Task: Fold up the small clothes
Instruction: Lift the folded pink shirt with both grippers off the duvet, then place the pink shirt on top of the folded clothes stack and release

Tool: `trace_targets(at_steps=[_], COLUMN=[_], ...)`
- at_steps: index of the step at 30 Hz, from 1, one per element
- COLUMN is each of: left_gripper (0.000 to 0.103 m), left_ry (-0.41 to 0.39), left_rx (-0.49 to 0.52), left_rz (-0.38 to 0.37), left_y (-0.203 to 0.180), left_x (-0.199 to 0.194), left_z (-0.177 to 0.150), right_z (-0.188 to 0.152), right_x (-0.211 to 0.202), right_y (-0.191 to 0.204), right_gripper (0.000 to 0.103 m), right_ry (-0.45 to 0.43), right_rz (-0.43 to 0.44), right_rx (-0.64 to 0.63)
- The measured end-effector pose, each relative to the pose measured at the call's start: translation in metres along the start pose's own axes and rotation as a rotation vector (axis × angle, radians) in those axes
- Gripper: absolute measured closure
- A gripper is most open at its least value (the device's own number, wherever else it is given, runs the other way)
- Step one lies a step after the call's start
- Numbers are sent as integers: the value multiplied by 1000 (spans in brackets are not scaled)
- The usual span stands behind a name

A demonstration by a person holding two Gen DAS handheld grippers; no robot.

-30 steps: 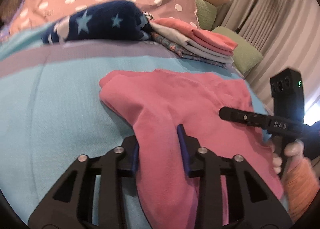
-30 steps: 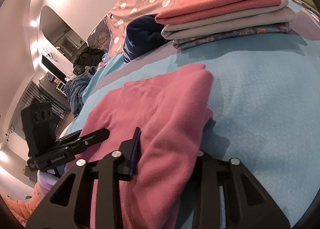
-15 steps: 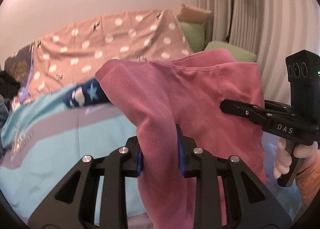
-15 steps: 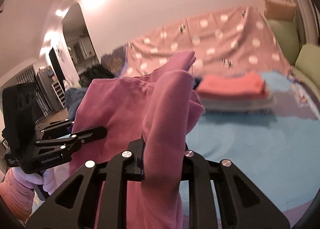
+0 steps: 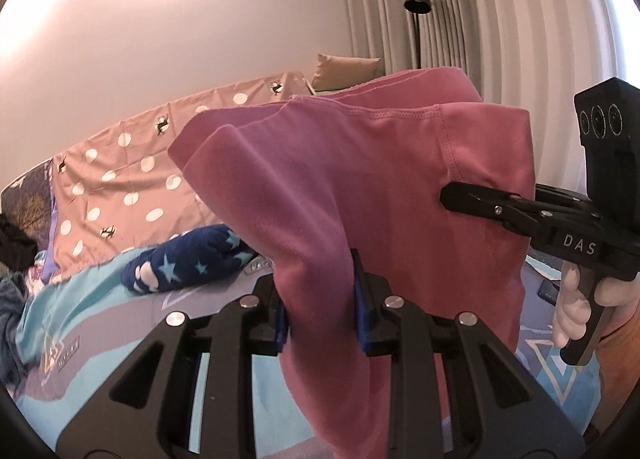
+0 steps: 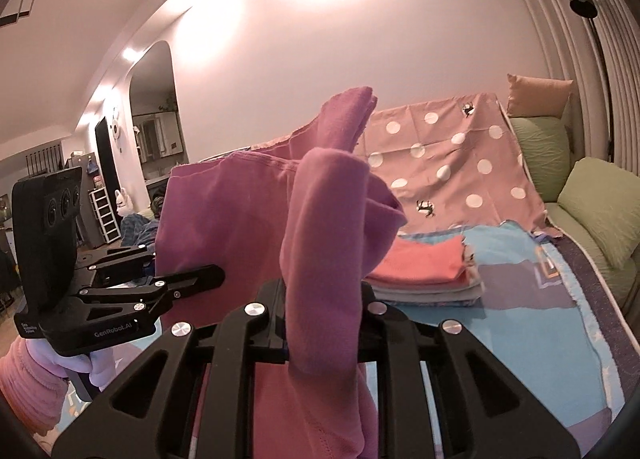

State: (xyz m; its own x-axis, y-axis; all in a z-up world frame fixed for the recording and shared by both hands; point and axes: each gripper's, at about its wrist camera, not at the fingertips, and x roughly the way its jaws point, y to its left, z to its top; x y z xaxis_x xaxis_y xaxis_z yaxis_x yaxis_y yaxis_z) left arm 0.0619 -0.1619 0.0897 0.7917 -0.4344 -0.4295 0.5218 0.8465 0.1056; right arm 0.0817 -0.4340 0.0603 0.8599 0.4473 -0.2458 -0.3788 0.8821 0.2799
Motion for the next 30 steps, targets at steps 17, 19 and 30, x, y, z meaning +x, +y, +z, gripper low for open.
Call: trace_targets(at_steps=[17, 19, 30], left_gripper=[78, 78, 78], left_ry=[-19, -21, -13], left_rx=[73, 71, 74], left_rz=[5, 10, 70], left_y=[16, 21, 52], left_x=[82, 93, 166], left_z=[82, 95, 147], right_z=[54, 68, 121], right_x=[54, 66, 133], right_y=[-52, -61, -87], right_gripper=[86, 86, 86], right_ry=[-38, -41, -3], right_rz=[-65, -71, -147], right_rx=[-27, -32, -116])
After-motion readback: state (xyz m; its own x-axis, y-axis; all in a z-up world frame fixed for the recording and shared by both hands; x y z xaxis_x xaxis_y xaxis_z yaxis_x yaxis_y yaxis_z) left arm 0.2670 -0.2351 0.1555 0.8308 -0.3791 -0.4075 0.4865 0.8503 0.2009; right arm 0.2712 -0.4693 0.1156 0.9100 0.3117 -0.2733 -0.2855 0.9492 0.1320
